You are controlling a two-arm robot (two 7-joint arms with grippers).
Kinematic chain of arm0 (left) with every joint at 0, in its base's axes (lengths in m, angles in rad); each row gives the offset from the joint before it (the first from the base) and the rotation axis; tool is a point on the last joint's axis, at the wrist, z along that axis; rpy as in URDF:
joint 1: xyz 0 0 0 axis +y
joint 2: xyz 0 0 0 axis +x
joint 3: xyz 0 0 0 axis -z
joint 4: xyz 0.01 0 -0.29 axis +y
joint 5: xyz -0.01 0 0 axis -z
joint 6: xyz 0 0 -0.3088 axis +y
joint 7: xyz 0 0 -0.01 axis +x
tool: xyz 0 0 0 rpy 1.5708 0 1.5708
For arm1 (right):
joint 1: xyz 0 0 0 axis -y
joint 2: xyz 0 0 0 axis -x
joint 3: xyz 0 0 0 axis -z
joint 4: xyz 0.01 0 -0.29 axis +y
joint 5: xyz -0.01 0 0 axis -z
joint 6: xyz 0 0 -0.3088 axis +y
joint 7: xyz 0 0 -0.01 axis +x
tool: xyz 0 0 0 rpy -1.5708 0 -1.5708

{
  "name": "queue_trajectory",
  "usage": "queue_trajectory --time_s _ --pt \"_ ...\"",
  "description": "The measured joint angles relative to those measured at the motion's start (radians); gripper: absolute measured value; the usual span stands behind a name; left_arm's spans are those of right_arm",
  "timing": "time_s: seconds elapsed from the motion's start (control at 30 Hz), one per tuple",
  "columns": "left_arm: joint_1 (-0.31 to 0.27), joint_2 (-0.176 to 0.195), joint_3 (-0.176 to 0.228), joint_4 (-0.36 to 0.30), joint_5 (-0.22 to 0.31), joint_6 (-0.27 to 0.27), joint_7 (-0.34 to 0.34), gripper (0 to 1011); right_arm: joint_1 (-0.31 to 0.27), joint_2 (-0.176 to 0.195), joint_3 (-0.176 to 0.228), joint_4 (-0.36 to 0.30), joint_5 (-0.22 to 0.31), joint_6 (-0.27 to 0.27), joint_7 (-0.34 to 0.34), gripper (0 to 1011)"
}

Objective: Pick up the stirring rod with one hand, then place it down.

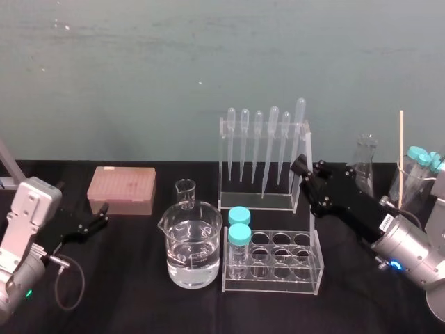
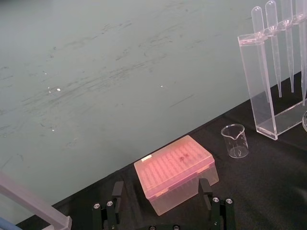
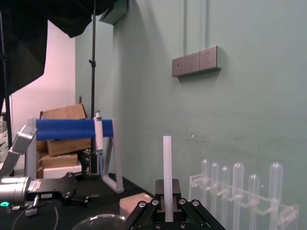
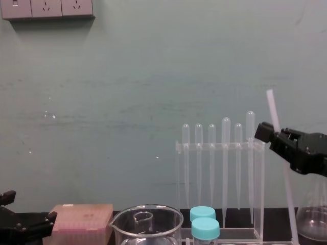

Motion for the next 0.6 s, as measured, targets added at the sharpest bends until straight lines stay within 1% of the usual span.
queue_trajectory --time_s 0.13,0.37,0.6 --pt "0.0 0.0 0.0 0.0 0.0 0.0 0.0 1000 0.004 0.004 -0.011 0.01 0.003 0.021 0.002 69" --pt "0.0 0.0 0.0 0.0 0.0 0.0 0.0 1000 0.016 0.004 -0.027 0.033 0.013 0.042 0.017 69" --pt "0.0 0.0 0.0 0.0 0.0 0.0 0.0 1000 0.039 -0.003 -0.051 0.075 0.025 0.056 0.044 69"
